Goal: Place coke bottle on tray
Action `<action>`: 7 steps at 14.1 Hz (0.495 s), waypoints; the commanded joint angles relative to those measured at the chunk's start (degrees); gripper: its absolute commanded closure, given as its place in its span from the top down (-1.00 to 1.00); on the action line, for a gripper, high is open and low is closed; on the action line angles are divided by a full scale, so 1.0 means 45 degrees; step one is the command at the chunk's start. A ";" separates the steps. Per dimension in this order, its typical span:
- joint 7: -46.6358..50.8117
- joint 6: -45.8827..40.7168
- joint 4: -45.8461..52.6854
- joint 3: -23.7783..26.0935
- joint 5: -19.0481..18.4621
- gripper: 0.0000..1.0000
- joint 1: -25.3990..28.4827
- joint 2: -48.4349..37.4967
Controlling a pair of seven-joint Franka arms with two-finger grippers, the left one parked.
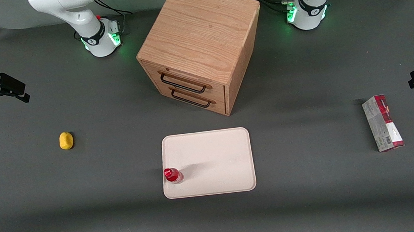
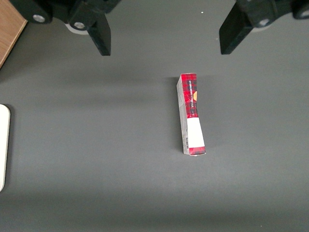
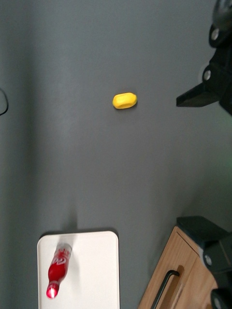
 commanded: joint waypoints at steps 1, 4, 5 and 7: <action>-0.0319 0.0251 -0.0548 -0.0159 0.0178 1.00 -0.0455 -0.0328; -0.0904 0.0290 -0.0528 -0.0569 0.0178 1.00 -0.0436 -0.0192; -0.0905 0.0290 -0.0528 -0.0610 0.0178 1.00 -0.0435 -0.0153; -0.0905 0.0426 -0.0528 -0.0610 0.0139 1.00 -0.0416 0.0003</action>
